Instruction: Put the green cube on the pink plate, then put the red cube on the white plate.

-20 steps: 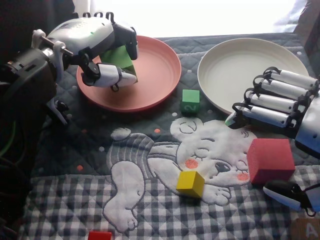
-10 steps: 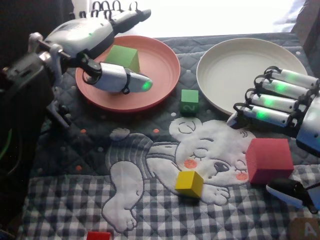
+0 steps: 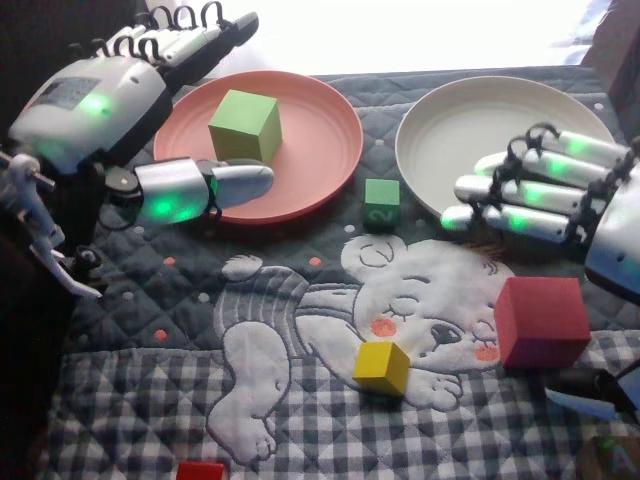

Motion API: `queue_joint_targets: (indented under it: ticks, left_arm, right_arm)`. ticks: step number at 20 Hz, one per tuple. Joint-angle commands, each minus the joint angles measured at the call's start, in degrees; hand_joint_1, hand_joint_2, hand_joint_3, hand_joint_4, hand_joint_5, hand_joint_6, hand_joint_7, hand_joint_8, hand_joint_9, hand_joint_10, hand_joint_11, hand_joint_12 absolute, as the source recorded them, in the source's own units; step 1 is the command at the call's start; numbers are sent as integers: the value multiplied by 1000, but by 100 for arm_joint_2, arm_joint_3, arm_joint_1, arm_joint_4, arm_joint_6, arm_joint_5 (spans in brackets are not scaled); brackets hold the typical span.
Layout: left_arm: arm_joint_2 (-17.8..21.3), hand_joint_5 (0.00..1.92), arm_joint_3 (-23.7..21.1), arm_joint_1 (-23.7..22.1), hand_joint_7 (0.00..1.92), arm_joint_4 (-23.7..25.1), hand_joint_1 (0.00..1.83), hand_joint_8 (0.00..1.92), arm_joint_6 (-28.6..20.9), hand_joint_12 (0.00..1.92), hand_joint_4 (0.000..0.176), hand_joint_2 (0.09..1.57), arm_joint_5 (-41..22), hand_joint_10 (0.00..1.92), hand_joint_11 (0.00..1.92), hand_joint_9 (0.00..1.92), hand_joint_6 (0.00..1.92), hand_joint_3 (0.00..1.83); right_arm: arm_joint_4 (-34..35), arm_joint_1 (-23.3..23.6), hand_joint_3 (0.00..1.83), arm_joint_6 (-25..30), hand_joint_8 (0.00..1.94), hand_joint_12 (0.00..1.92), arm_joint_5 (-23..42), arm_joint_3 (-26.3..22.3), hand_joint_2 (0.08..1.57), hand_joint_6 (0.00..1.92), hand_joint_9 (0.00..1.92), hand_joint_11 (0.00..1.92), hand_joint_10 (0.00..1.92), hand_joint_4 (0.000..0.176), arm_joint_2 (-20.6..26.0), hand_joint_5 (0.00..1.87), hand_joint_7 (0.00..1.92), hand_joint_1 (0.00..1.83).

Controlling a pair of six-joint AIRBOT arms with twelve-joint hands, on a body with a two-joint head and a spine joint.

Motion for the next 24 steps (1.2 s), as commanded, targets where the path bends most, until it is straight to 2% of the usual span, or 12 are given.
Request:
queue_joint_targets:
  ticks: [1,3,6,8,10,11,13,15,18,22,23,24]
  left_arm:
    - [57,68,-38,-17,109,56,561,11,-17,986,130,1070,-960,67,0,103,4,11]
    - [73,110,-106,76,183,57,554,23,-17,1129,109,1063,-1078,88,0,177,10,1]
    - [73,120,-155,146,199,56,527,9,-17,1332,114,1033,-1141,98,0,204,3,0]
    - [73,117,-179,180,201,56,514,5,-17,1417,84,1037,-1174,106,0,213,1,0]
    - [73,116,-201,214,185,56,558,1,-17,1423,73,1052,-1215,483,0,140,0,0]
    - [73,108,-213,228,182,56,556,3,-17,1272,71,1058,-1239,456,0,49,6,1]
    - [78,101,-234,249,172,57,517,1,-17,1021,65,1070,-1288,223,0,58,1,1]
    - [80,112,-250,268,177,60,506,0,-17,782,61,1065,-1320,120,0,59,1,0]
    - [80,112,-269,280,179,67,509,0,-17,773,67,1064,-1343,89,0,88,0,3]
    - [79,144,-291,284,214,83,544,8,-17,818,61,1087,-1396,79,0,119,7,4]
    - [79,152,-297,289,231,85,550,8,-17,902,58,1103,-1411,73,0,135,5,4]
    - [79,152,-297,289,231,85,550,8,-17,902,58,1103,-1412,73,0,135,5,4]
  right_arm:
    - [110,55,761,5,37,1499,-576,15,349,585,1,0,733,0,-1,220,311,837]
    - [110,55,788,5,39,1513,-438,30,354,731,0,0,713,0,-13,175,323,871]
    - [110,41,760,5,36,1479,-282,40,380,667,0,0,747,0,-18,259,365,939]
    - [110,37,774,5,34,1496,-221,66,379,579,44,0,750,0,-48,336,415,940]
    - [110,37,789,6,35,1564,-124,101,382,554,62,0,797,0,-97,404,443,927]
    - [110,37,810,6,35,1637,-79,116,377,557,67,0,832,0,-122,423,453,934]
    - [110,37,804,7,27,1626,3,149,378,584,23,0,885,0,-174,441,441,1044]
    - [110,38,822,52,27,1547,71,198,395,579,64,0,854,0,-231,434,451,1001]
    - [109,38,745,139,17,1584,130,259,463,522,156,0,761,0,-290,497,468,972]
    - [109,37,477,258,49,1655,148,332,763,506,318,71,806,0,-363,645,623,1062]
    - [109,37,283,286,79,1558,152,349,912,517,510,377,826,0,-387,734,762,1190]
    - [109,37,283,286,79,1558,152,349,912,517,510,377,826,0,-390,734,762,1190]
